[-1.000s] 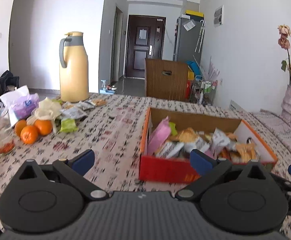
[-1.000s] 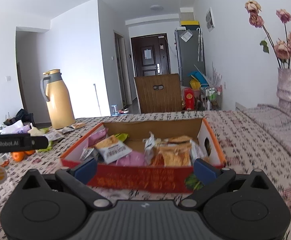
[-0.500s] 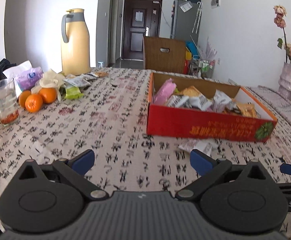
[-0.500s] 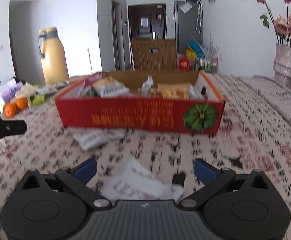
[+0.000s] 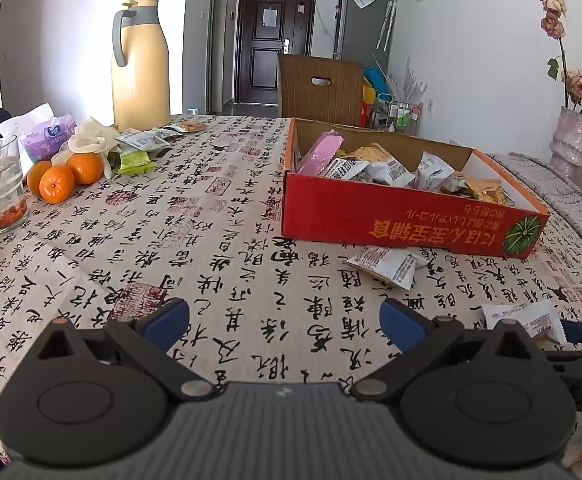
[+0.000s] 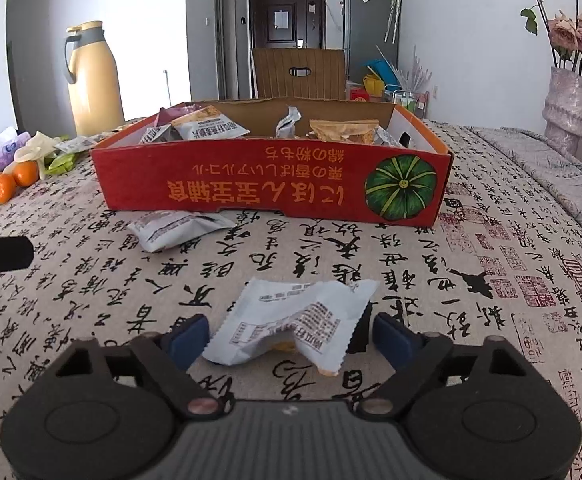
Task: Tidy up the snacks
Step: 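Move both tools back toward the white packs on the bed, then grasp a white snack pack on the bed with the right tool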
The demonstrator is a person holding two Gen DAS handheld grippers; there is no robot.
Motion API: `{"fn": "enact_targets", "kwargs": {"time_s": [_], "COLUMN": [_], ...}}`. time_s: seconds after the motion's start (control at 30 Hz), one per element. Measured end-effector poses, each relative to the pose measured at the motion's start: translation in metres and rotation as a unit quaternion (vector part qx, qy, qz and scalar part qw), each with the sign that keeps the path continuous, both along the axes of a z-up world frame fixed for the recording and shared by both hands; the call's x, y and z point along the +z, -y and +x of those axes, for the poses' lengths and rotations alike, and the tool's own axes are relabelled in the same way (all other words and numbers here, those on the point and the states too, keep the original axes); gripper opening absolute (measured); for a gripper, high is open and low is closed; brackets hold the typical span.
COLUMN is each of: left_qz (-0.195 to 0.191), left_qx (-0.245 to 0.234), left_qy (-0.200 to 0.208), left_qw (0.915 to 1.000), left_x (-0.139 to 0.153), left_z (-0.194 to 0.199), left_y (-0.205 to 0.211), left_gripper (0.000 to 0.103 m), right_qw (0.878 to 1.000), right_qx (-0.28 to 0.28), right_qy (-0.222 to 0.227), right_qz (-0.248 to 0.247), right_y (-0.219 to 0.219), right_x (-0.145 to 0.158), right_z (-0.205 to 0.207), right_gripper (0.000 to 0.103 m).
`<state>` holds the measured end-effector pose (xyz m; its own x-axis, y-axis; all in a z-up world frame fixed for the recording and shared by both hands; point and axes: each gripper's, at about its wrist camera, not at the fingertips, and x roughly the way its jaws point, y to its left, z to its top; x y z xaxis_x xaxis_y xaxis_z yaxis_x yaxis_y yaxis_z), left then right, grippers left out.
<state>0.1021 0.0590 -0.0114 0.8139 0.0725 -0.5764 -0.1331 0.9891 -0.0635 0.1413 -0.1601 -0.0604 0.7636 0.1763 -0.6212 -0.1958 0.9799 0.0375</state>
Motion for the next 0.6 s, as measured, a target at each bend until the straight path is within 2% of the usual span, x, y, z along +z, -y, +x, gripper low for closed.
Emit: {"fn": "enact_targets", "kwargs": {"time_s": [0.13,0.23,0.27,0.33,0.37,0.47,0.6], "left_qz": [0.002,0.003,0.003,0.003,0.004,0.005,0.006], "left_qx": [0.001,0.001,0.001,0.001,0.000,-0.001,-0.001], "left_qy": [-0.001,-0.003,-0.004,-0.004,-0.004,-0.005,-0.007], "left_qw": [1.0000,1.0000,1.0000,1.0000,1.0000,1.0000,1.0000], "left_x": [0.000,-0.001,-0.001,-0.001,-0.001,-0.001,-0.001], "left_z": [0.000,0.000,0.000,0.000,0.000,0.001,0.003], "left_y": [0.001,0.001,0.001,0.002,0.002,0.004,0.005], "left_gripper": [0.103,0.103,0.103,0.103,0.103,0.103,0.103], "right_qw": [1.000,1.000,1.000,0.999,0.999,0.999,0.999], "right_qx": [0.005,0.008,0.010,0.012,0.014,0.013,0.012], "right_qy": [0.005,0.007,0.008,0.009,0.009,0.011,0.018], "right_qz": [0.006,0.014,0.019,0.030,0.033,0.040,0.048], "right_y": [0.001,0.002,0.004,0.006,0.006,0.009,0.012], "right_x": [0.002,0.004,0.004,0.006,0.006,0.006,0.007], "right_z": [0.000,0.000,0.000,0.000,0.000,0.001,0.001], "right_gripper": [0.071,0.054,0.045,0.036,0.024,0.015,0.013]}}
